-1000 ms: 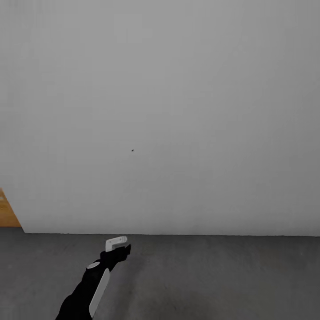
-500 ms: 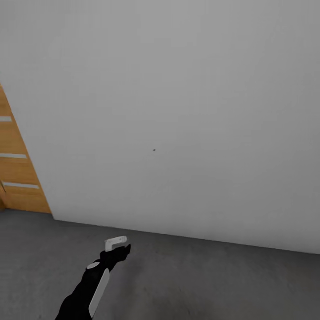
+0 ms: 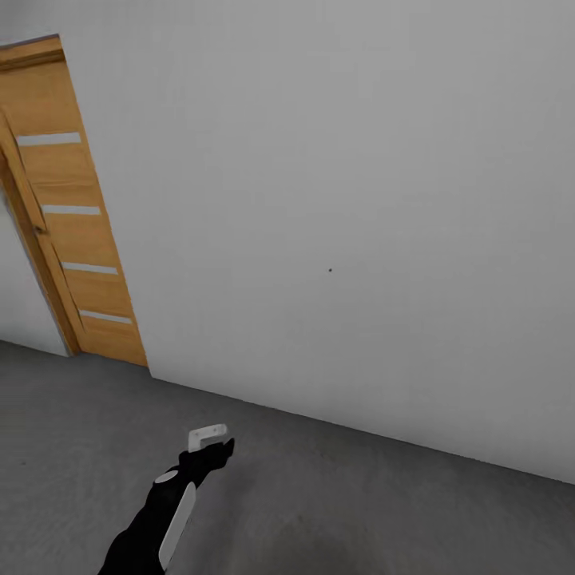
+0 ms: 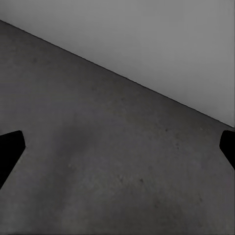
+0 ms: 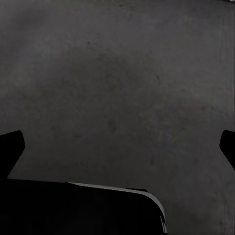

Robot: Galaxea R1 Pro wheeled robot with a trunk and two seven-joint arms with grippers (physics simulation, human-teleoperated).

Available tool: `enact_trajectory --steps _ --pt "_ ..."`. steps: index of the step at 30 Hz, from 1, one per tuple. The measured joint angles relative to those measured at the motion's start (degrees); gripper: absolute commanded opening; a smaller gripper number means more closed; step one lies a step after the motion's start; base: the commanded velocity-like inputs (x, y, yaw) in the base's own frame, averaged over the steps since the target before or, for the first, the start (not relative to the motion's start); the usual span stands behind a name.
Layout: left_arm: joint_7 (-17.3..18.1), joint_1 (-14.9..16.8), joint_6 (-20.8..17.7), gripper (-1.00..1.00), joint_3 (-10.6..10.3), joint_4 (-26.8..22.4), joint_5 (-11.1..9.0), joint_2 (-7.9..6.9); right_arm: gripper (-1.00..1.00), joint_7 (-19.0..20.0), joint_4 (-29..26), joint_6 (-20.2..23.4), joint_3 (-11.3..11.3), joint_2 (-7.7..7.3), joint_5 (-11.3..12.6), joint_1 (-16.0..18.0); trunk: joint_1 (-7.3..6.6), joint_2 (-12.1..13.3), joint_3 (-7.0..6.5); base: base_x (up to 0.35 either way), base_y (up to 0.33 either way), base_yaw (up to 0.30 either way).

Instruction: Move the two storage containers from the living room to the garage. In the garage, place one container on the floor and stack the other container on top of it (either order is fine).

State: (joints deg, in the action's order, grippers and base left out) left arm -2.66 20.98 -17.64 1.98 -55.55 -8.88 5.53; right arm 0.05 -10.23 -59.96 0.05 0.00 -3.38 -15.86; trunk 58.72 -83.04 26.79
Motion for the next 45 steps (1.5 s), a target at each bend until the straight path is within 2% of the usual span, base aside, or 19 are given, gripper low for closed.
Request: enact_trajectory --steps 16,45 --pt "0.0 0.0 0.0 1.00 0.0 0.0 0.0 -0.02 1.00 0.0 0.0 0.0 0.0 0.00 0.0 0.0 -0.02 0.0 0.00 0.077 0.281 0.298" --pt "0.0 0.0 0.0 1.00 0.1 0.1 0.2 -0.03 1.00 0.0 0.0 0.0 0.0 0.00 0.0 0.0 -0.03 0.0 0.00 0.229 0.254 0.298"
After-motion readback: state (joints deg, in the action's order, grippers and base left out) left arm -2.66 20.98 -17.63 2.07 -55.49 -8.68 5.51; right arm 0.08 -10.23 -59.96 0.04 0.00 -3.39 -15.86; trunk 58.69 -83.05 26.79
